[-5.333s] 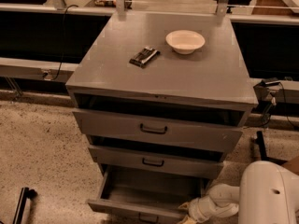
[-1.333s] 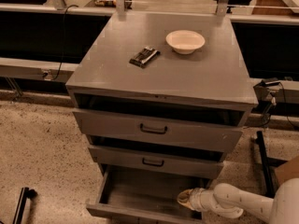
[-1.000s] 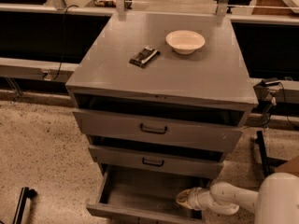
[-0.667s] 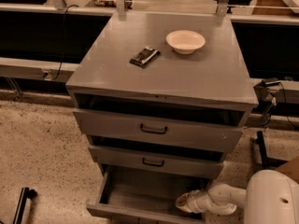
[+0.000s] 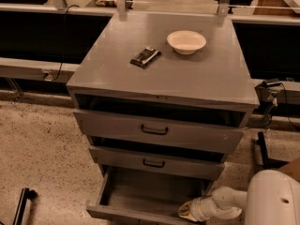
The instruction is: Open bottom drawer
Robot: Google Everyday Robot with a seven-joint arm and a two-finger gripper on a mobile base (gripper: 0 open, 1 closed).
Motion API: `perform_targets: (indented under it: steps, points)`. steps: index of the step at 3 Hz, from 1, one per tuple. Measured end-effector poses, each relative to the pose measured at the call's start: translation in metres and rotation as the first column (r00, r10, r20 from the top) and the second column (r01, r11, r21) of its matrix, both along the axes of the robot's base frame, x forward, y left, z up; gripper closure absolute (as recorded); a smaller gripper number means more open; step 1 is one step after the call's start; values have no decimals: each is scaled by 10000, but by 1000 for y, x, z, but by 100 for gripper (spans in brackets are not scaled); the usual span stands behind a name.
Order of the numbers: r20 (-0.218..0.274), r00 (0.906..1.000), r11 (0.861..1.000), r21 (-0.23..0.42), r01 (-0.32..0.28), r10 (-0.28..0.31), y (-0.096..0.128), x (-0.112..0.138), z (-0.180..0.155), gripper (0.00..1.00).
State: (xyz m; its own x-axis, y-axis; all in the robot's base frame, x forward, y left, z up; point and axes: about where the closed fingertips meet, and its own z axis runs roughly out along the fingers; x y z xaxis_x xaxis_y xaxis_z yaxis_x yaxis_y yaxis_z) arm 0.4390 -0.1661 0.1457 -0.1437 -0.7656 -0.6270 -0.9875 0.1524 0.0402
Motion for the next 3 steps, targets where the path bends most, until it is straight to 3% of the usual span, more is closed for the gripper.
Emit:
perform_targets:
  steps: [1, 2, 3]
  points:
    - [-134, 9981, 9982, -55, -600, 600, 2, -13, 2, 100]
    - [-456, 9836, 9846, 90, -1745, 1747, 5, -36, 4, 100]
    - [-566, 9730, 9746, 228, -2228, 2238, 5, -48, 4, 100]
